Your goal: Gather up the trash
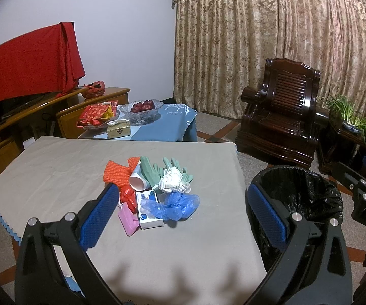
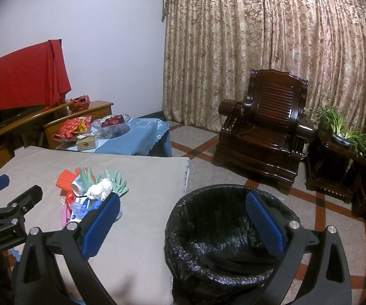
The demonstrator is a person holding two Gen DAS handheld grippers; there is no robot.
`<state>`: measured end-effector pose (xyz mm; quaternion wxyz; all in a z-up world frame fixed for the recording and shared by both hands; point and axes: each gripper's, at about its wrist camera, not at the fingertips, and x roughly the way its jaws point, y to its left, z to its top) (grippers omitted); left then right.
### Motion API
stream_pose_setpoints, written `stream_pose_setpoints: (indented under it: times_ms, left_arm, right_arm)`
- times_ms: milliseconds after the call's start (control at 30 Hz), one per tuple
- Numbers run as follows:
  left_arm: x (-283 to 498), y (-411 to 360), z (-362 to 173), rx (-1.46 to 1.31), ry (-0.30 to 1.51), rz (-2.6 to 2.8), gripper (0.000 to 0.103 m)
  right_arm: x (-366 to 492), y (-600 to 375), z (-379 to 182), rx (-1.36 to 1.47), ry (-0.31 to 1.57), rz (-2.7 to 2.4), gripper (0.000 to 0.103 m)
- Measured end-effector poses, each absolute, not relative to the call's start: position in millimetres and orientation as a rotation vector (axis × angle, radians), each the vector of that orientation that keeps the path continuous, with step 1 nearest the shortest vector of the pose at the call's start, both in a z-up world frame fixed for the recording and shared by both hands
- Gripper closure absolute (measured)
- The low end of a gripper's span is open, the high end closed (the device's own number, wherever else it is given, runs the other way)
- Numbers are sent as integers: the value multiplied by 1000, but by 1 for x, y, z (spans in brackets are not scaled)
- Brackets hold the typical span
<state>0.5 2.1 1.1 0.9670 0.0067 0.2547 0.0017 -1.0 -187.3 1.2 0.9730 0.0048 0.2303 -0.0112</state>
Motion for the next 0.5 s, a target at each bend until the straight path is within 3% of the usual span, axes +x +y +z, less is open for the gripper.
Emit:
stream_pose_setpoints:
  times_ms: [500]
  left_arm:
    - [0,2,1,14,516,4,5]
  right_arm:
    - [-1,-189,2,11,465,-22,6]
